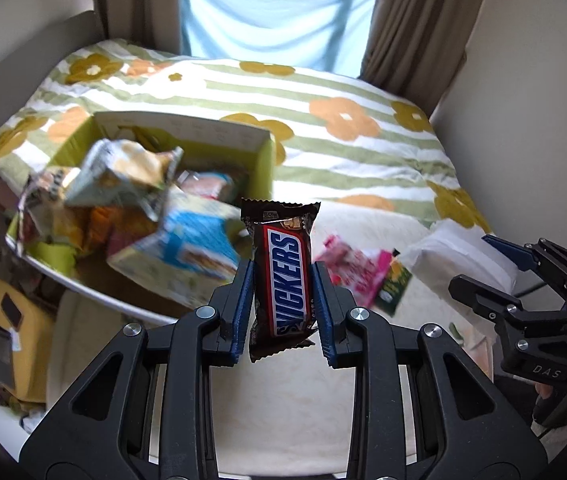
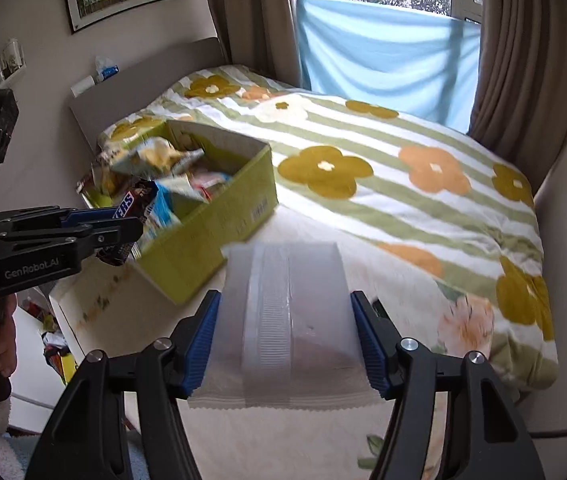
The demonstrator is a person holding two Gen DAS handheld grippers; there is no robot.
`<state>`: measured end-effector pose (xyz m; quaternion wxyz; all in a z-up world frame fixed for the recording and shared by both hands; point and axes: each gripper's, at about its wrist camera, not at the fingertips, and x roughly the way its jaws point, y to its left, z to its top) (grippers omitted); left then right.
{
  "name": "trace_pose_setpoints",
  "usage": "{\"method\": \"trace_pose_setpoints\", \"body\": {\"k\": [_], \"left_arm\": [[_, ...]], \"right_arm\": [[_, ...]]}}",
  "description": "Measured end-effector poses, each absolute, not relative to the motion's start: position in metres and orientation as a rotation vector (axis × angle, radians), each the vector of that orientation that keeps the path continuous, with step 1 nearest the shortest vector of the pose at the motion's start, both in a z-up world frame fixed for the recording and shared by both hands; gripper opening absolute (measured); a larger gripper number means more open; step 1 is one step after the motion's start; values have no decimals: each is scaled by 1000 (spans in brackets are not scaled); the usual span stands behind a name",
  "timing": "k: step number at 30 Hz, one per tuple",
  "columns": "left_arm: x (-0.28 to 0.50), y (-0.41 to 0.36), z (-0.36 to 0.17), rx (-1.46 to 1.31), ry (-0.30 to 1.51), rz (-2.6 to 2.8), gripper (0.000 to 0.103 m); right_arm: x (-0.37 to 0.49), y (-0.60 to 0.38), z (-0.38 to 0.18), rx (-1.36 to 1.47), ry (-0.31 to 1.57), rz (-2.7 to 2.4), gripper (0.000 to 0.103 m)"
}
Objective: Organize snacks
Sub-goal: 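Carry the Snickers bar and white packet over the box, then open both tools to drop the Snickers bar and white packet in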
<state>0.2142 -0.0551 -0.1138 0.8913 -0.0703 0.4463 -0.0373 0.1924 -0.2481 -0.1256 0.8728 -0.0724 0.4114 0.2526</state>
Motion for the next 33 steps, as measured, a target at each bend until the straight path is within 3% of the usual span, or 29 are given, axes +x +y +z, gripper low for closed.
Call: {"method": "trace_pose_setpoints", "body": {"k": [11, 22, 24, 25, 26, 27, 33], "left_arm": [[279, 57, -96, -173, 913, -68, 26], [364, 121, -114, -94, 1008, -158, 26], [379, 122, -120, -51, 1025, -168, 32], [383, 122, -122, -36, 1027, -174, 56], [387, 123, -124, -25, 1028, -176, 93], [388, 126, -125, -21, 1009, -175, 103], [371, 146, -127, -28, 977, -147, 103]], "right_arm": [[257, -149, -96, -91, 831, 570, 57], [306, -86, -108, -7, 878, 498, 57], [311, -82, -113, 6, 892, 473, 57], [313, -80, -115, 13, 898, 462, 57], [314, -79, -117, 21, 904, 449, 57], [316, -78, -119, 27, 910, 440, 57], [324, -76, -132, 36, 954, 400, 57]]}}
